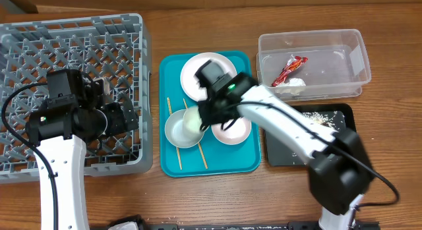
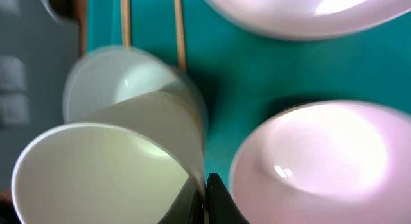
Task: Sort waste into correct bins and load items into the dishwasher
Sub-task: 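Grasp the white cup on the teal tray with the right gripper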
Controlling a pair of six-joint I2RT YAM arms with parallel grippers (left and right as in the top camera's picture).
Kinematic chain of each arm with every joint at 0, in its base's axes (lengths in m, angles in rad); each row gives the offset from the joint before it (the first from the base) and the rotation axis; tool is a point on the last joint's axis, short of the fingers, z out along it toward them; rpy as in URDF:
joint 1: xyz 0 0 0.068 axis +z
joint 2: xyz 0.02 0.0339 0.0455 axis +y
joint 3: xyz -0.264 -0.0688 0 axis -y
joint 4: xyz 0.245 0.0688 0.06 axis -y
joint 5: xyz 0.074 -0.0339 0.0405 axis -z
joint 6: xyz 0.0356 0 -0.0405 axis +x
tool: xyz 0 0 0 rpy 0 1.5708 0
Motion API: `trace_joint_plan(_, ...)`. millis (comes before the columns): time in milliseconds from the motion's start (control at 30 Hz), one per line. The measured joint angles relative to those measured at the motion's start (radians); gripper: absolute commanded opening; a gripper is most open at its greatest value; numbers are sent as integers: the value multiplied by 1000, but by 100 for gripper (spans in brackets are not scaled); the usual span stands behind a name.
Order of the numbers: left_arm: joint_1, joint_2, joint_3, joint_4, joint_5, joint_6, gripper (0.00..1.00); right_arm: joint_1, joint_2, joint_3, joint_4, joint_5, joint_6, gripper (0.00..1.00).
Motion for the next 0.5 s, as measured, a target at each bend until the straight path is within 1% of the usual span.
trace_joint_plan(167, 0, 0, 0, 23, 60, 0, 100, -190, -188, 30, -6, -40, 0, 4)
trace_joint_plan(233, -5, 0, 0, 47, 108, 1, 100, -274, -248, 48, -15, -87, 0, 4)
trace_joint_plan(300, -26, 0, 0, 90, 170, 1, 100, -368, -291, 62, -42, -179, 0, 4)
trace_joint_plan(400, -85, 0, 0, 153, 245, 1, 100, -423, -293, 60, -63, -293, -19, 4)
trace_joint_plan(433, -139, 0, 1, 211, 296, 2, 100, -435, -286, 52, -68, -361, -35, 4)
trace_joint_plan(500, -200, 0, 1, 267, 346, 3, 100, -436, -277, 45, -74, -441, -58, 4)
